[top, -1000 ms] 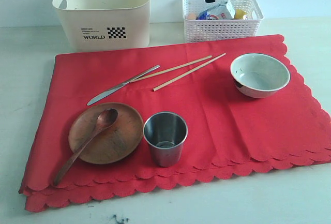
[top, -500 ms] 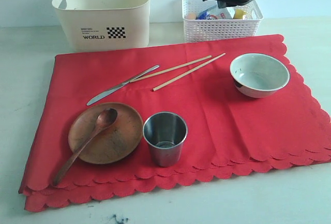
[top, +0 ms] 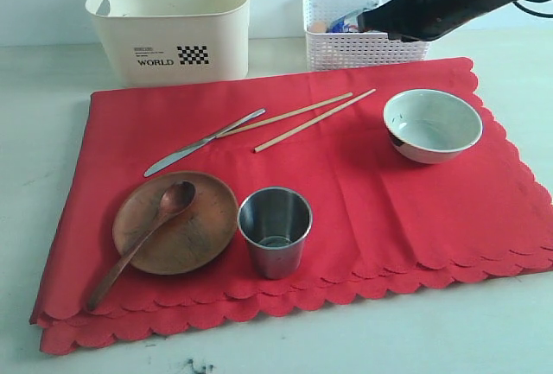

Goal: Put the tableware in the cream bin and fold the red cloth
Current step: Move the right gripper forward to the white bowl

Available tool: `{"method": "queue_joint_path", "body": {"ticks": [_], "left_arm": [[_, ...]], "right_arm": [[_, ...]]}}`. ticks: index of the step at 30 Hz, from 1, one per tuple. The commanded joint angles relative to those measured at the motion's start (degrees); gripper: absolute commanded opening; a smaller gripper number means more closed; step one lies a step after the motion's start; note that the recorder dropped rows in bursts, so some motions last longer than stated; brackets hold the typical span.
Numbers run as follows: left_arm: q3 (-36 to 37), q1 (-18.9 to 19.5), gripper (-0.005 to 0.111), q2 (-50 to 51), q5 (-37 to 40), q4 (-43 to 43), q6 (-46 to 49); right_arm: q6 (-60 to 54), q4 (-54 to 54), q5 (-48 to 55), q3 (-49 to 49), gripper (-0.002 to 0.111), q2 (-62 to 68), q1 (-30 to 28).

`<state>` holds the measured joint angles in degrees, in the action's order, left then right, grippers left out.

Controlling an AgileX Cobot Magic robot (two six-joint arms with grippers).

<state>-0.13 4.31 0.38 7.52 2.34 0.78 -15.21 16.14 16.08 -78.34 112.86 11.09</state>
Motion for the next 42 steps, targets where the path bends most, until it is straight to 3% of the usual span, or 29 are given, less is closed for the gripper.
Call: {"method": "queue_joint_path", "body": {"ticks": [1, 9, 18, 23, 36, 42], "left_arm": [[0.13, -0.42, 0.002, -0.38, -0.18, -0.02, 0.08], [0.13, -0.42, 0.002, -0.38, -0.18, -0.02, 0.08], [0.13, -0.42, 0.002, -0.38, -0.18, -0.02, 0.08], [0.13, -0.42, 0.002, -0.38, -0.18, -0.02, 0.08], [0.13, -0.42, 0.002, -0.38, -0.18, -0.02, 0.08], [0.13, -0.42, 0.002, -0.38, -0.18, -0.02, 0.08]], "right_arm": [[0.26, 1.93, -1.66, 3.45, 0.0, -3.99, 0.21], [0.26, 1.93, -6.32, 10.65, 0.0, -11.71, 0.21], [0.26, 2.11, -20.62, 23.4, 0.0, -21.78, 0.21], [0.36, 2.11, -23.21, 27.13, 0.0, -25.76, 0.21], [1.14, 1.83, -18.22, 27.38, 0.0, -28.58, 0.21], [0.67, 1.83, -6.23, 22.65, 0.0, -24.69, 0.21]]}}
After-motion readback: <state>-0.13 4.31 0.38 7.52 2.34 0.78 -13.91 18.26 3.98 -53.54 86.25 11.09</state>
